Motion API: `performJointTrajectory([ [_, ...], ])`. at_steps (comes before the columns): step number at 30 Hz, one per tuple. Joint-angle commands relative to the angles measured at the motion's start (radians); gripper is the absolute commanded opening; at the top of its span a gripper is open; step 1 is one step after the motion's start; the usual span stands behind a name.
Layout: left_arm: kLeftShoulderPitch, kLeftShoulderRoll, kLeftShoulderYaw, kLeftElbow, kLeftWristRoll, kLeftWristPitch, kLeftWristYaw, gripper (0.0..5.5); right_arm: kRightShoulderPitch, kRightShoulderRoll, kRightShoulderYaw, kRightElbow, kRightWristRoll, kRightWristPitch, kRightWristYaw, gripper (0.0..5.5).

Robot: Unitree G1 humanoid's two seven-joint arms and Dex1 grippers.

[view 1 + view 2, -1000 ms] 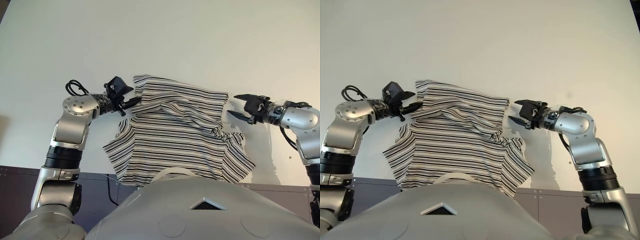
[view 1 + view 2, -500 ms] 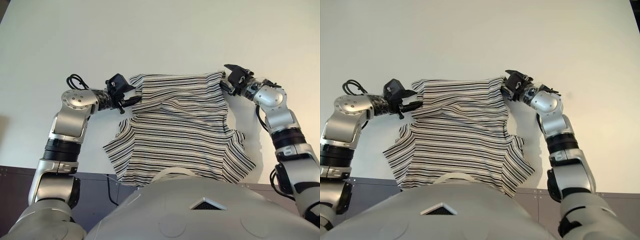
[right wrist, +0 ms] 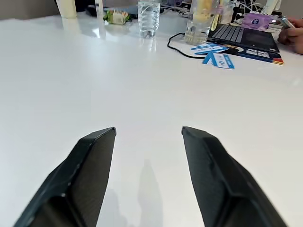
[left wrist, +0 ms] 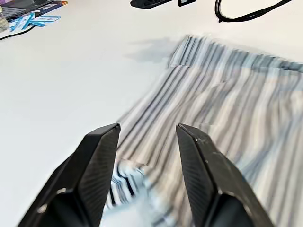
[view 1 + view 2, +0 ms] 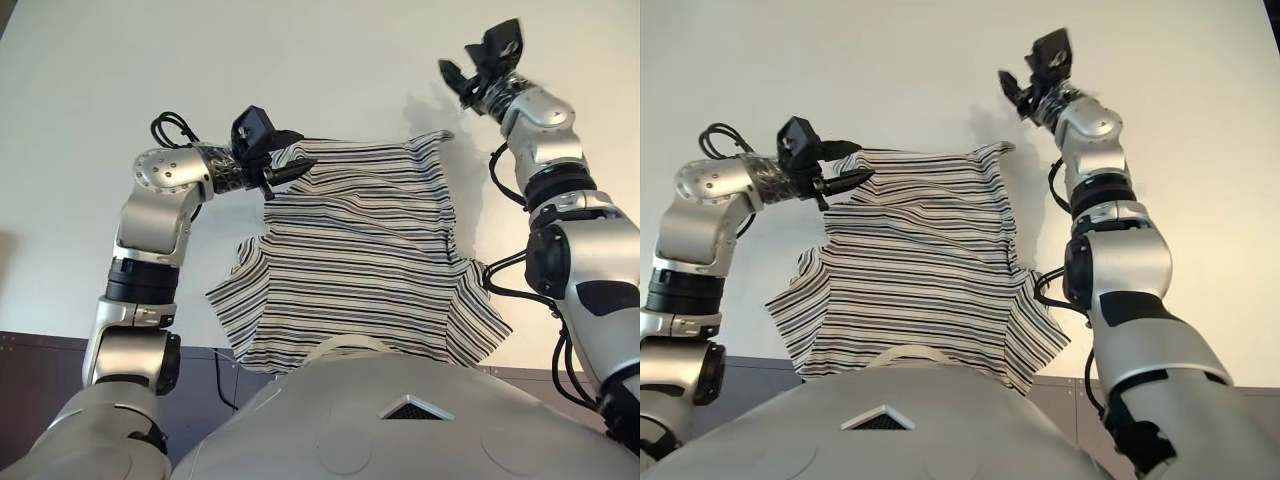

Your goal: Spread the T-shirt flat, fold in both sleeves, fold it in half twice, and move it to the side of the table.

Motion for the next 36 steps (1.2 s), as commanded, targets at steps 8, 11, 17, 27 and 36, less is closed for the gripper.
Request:
performJointTrajectory([
  [8,-0.093,-0.065,0.125,-0.05,-0.009,0.064,0.253,2.2,0.543,-0.183,0.308,-1.103,-0.308,0.114,0.147,2.56],
  [11,-0.121,-0.077,0.016,-0.002,0.064,0.077,0.257,2.2,0.539,-0.203,0.336,-1.095,-0.387,0.135,0.128,2.56],
  [17,-0.169,-0.107,-0.214,0.19,0.263,0.044,0.246,2.2,0.474,-0.2,0.417,-1.003,-0.539,0.076,0.045,2.56],
  [27,0.056,0.117,-0.221,0.062,0.274,-0.089,0.043,2.2,0.754,-0.448,0.428,-1.216,-0.447,0.057,0.264,2.56],
  [36,0.082,0.091,-0.101,-0.033,0.167,-0.019,0.09,2.2,0.702,-0.43,0.232,-1.371,-0.101,0.303,0.355,2.56],
])
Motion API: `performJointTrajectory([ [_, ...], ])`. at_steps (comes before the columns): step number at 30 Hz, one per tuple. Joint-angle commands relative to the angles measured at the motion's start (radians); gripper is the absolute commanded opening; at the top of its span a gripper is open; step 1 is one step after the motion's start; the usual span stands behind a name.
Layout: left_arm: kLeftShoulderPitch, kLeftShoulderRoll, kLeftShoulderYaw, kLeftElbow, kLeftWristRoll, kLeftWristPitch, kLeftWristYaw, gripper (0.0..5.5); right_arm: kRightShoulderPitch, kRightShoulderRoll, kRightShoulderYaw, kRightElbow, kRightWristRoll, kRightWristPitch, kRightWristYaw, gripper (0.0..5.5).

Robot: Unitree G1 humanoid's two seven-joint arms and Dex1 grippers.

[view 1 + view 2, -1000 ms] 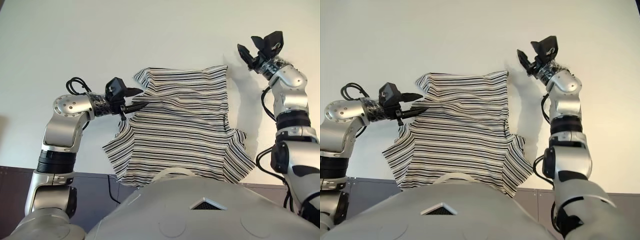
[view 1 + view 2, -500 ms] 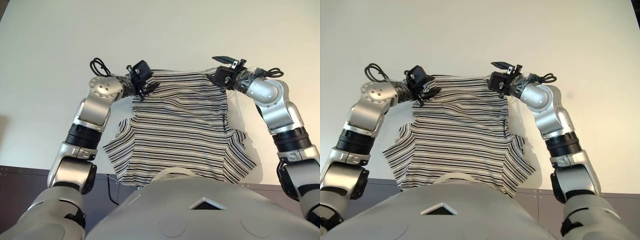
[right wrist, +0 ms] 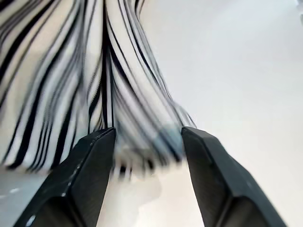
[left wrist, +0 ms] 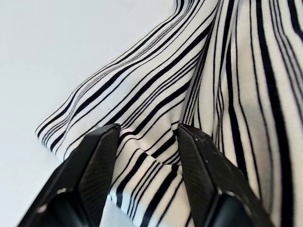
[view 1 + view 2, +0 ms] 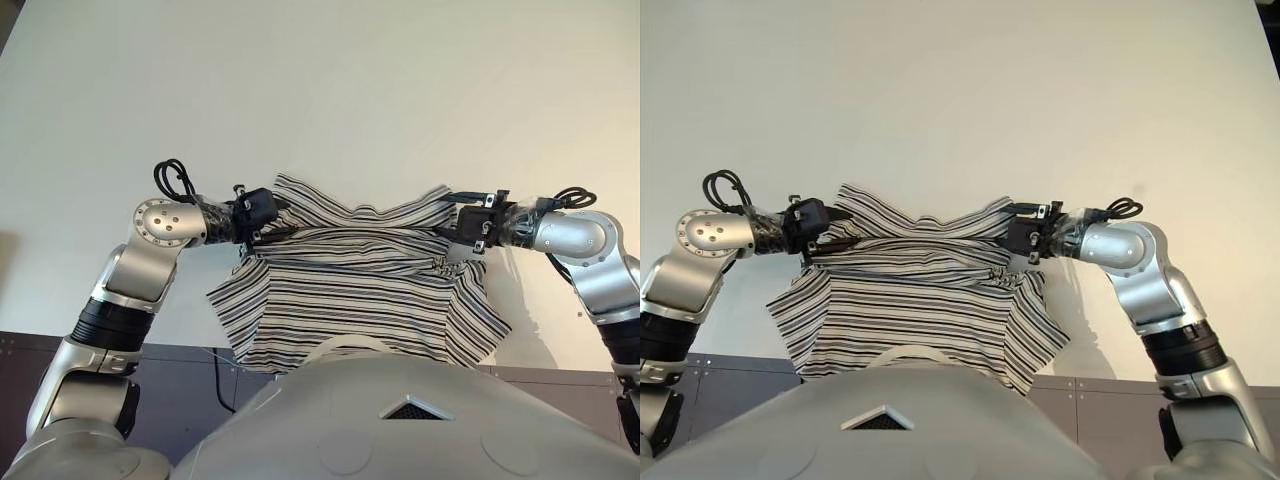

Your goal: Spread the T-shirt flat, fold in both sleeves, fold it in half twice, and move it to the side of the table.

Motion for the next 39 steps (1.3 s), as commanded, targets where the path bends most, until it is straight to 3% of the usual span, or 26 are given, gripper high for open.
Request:
performJointTrajectory([
  [1,-0.055,-0.078,0.084,-0.014,-0.047,0.081,0.091,2.2,-0.095,0.032,-0.126,-0.041,0.155,0.132,0.003,2.56],
  [6,-0.133,-0.112,0.177,-0.111,-0.154,0.224,0.124,2.2,-0.195,0.118,-0.08,-0.012,0.117,0.201,-0.077,2.56],
  [11,-0.096,-0.017,0.078,0.027,-0.027,0.14,0.059,2.2,-0.224,0.225,0.092,0.199,-0.052,0.131,-0.171,2.56],
  [14,-0.094,0.009,-0.001,0.208,0.068,0.003,0.025,2.2,-0.17,0.215,0.1,0.289,-0.087,0.104,-0.205,2.56],
  [16,-0.157,-0.037,-0.034,0.349,0.122,-0.062,0.063,2.2,-0.199,0.216,0.097,0.385,-0.107,0.089,-0.226,2.56],
  [19,-0.391,-0.189,-0.083,0.657,0.216,-0.157,0.208,2.2,-0.407,0.275,0.084,0.74,-0.166,0.116,-0.372,2.56],
  [23,-0.572,-0.358,-0.024,0.891,0.149,-0.172,0.258,2.2,-0.68,0.385,0.097,1.114,-0.202,0.028,-0.533,2.56],
  [27,-0.752,-0.445,0.093,1.116,0.101,-0.244,0.439,2.2,-0.747,0.423,0.009,1.202,-0.156,-0.07,-0.708,2.56],
  [29,-0.786,-0.427,0.129,1.137,0.124,-0.319,0.559,2.2,-0.684,0.4,-0.061,1.05,-0.096,-0.105,-0.702,2.56],
  [32,-0.673,-0.332,0.145,0.945,0.169,-0.376,0.613,2.2,-0.489,0.321,-0.101,0.599,-0.064,-0.021,-0.6,2.56],
  [36,-0.257,-0.238,0.145,0.163,-0.106,0.036,0.346,2.2,-0.319,0.21,-0.095,0.19,0.023,0.116,-0.373,2.56],
  [39,-0.101,-0.159,0.151,-0.035,-0.228,0.174,0.235,2.2,-0.29,0.157,-0.128,0.162,0.05,0.146,-0.306,2.56],
])
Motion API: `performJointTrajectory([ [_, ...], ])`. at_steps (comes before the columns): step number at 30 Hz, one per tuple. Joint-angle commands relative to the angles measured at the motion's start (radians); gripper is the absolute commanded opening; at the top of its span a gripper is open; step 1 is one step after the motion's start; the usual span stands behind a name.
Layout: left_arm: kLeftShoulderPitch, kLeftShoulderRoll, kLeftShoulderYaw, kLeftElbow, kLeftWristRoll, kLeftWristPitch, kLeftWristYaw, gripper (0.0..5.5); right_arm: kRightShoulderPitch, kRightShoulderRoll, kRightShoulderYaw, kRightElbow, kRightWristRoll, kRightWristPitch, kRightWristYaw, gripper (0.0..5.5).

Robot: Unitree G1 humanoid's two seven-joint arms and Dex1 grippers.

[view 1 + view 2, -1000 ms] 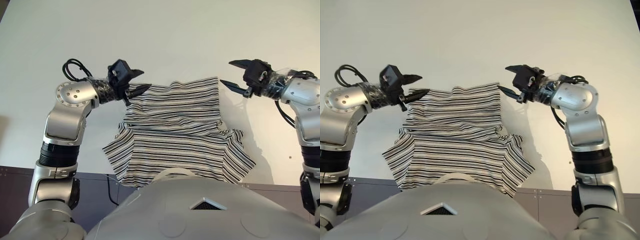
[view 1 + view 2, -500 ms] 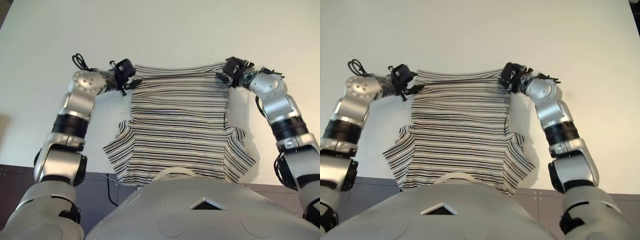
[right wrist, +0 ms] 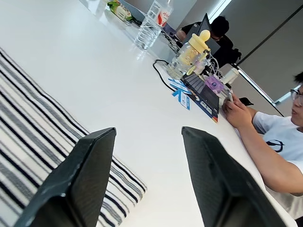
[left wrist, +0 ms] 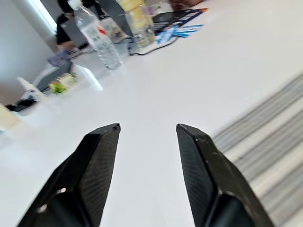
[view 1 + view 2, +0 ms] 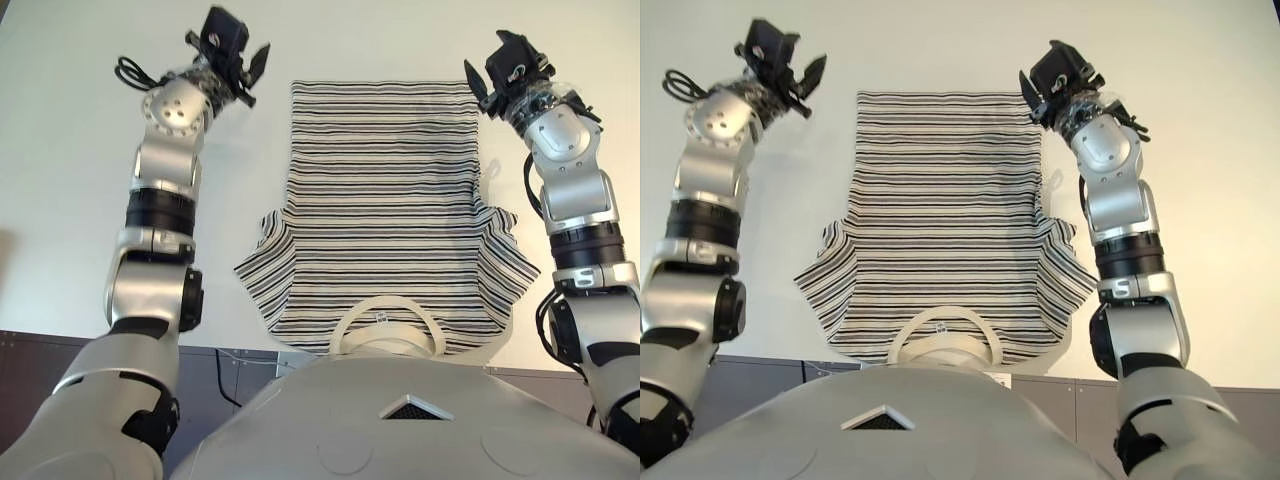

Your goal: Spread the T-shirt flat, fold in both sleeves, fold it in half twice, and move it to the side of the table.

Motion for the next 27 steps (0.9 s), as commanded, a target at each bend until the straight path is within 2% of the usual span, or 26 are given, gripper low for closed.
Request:
performJointTrajectory([
  [1,0.324,0.148,0.0,-0.547,-0.252,0.353,-0.245,2.2,0.086,-0.136,-0.056,-0.221,0.067,0.14,0.173,2.56],
  [5,0.23,0.062,-0.031,-0.468,-0.291,0.426,-0.278,2.2,0.076,-0.124,-0.059,-0.116,-0.001,0.177,0.1,2.56],
  [10,0.174,0.136,-0.19,-0.277,-0.111,0.373,-0.376,2.2,0.087,-0.093,-0.027,-0.132,-0.019,0.193,0.103,2.56],
  [13,0.155,0.17,-0.222,-0.206,-0.044,0.332,-0.412,2.2,0.083,-0.084,-0.017,-0.132,-0.027,0.194,0.103,2.56],
  [16,0.082,0.149,-0.245,-0.076,0.029,0.275,-0.382,2.2,0.088,-0.067,-0.014,-0.14,-0.032,0.201,0.091,2.56],
  [20,0.007,0.112,-0.22,0.045,0.05,0.185,-0.365,2.2,0.091,-0.045,-0.008,-0.139,-0.044,0.203,0.08,2.56],
  [24,0.034,0.099,-0.184,-0.03,0.014,0.213,-0.388,2.2,0.115,-0.035,0.003,-0.163,-0.047,0.199,0.089,2.56],
  [27,0.056,0.091,-0.133,-0.113,-0.001,0.254,-0.336,2.2,0.247,-0.066,0.005,-0.407,0.125,0.214,0.269,2.56],
])
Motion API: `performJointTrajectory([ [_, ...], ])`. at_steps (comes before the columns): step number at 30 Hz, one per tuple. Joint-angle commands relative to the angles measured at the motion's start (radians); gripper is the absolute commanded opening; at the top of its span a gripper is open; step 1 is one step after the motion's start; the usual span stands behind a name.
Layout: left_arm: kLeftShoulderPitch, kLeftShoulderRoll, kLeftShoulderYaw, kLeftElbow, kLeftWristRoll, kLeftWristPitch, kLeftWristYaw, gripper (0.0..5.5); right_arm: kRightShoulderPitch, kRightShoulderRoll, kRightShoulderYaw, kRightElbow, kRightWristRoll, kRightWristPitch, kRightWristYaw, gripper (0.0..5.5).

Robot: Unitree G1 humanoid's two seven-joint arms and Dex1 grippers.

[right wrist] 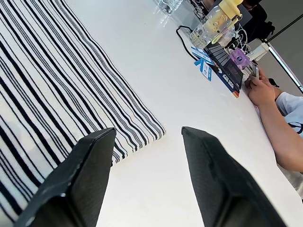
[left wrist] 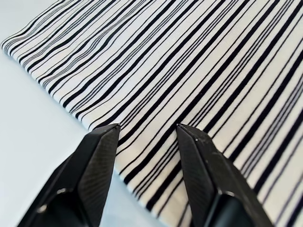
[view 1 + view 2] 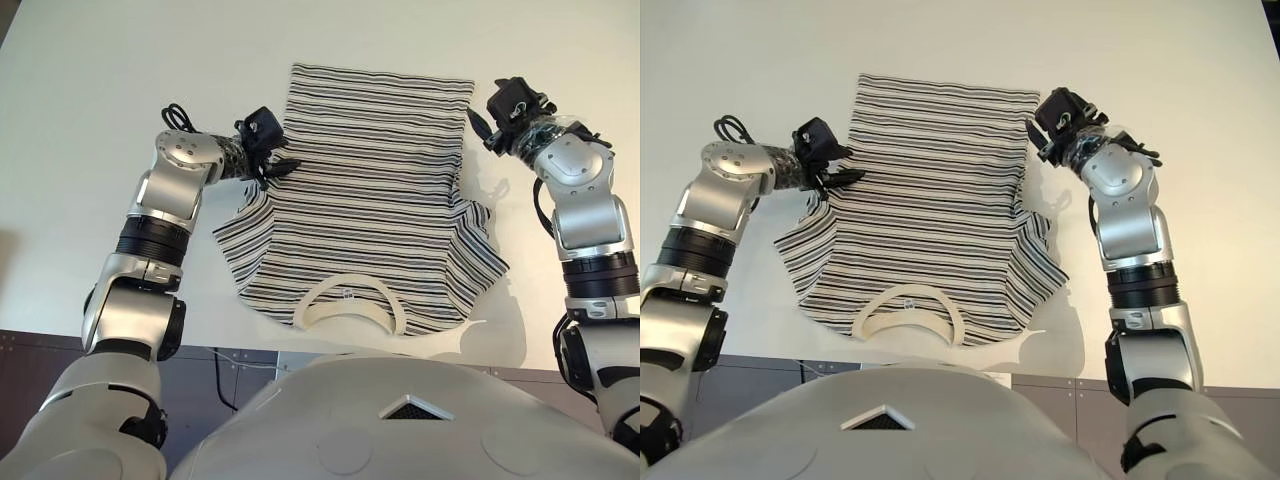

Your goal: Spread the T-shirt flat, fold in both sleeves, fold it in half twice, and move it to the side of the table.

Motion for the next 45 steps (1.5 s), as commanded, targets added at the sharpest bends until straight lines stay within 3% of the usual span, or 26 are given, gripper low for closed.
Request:
performJointTrajectory([
  [1,0.015,-0.025,0.12,-0.108,-0.054,0.063,0.086,2.2,0.171,-0.053,-0.007,-0.313,0.221,0.043,0.229,2.56],
  [3,0.043,-0.048,0.257,-0.234,-0.132,0.12,0.175,2.2,0.235,-0.105,0.001,-0.413,0.285,0.061,0.324,2.56],
  [6,0.139,-0.063,0.384,-0.44,-0.189,0.224,0.29,2.2,0.24,-0.153,0.077,-0.356,0.17,0.031,0.324,2.56],
  [9,0.331,-0.063,0.528,-0.548,-0.181,0.273,0.409,2.2,0.283,-0.232,0.123,-0.309,0.089,-0.056,0.365,2.56],
  [11,0.449,-0.124,0.617,-0.62,-0.195,0.268,0.492,2.2,0.324,-0.258,0.13,-0.276,0.048,-0.08,0.35,2.56],
  [15,0.673,-0.19,0.682,-0.72,-0.202,0.2,0.53,2.2,0.399,-0.303,0.091,-0.267,0.034,-0.102,0.335,2.56],
  [18,0.826,-0.165,0.641,-0.749,-0.107,0.068,0.52,2.2,0.418,-0.264,0.023,-0.32,0.082,-0.082,0.288,2.56],
  [22,0.951,-0.093,0.645,-0.761,-0.018,-0.094,0.474,2.2,0.468,-0.182,-0.167,-0.552,0.295,0.072,0.223,2.56],
  [26,0.967,0.044,0.71,-0.889,-0.466,0.336,0.197,2.2,0.472,-0.05,-0.253,-0.756,0.486,0.269,0.091,2.56],
  [29,1.026,0.105,0.791,-0.881,-0.636,0.577,0.147,2.2,0.489,-0.001,-0.273,-0.753,0.471,0.296,0.005,2.56],
  [32,1.131,0.14,0.75,-0.895,-0.414,0.314,0.134,2.2,0.533,0.034,-0.293,-0.729,0.422,0.276,-0.075,2.56],
  [38,1.211,0.225,0.643,-0.732,0.137,-0.805,0.118,2.2,0.525,0.043,-0.291,-0.616,0.316,0.196,-0.158,2.56],
  [42,1.2,0.306,0.621,-0.553,0.324,-1.058,0.179,2.2,0.498,0.034,-0.267,-0.583,0.298,0.173,-0.152,2.56],
  [45,1.001,0.371,0.555,-0.413,0.484,-1.161,0.261,2.2,0.491,0.047,-0.231,-0.567,0.272,0.151,-0.157,2.56],
])
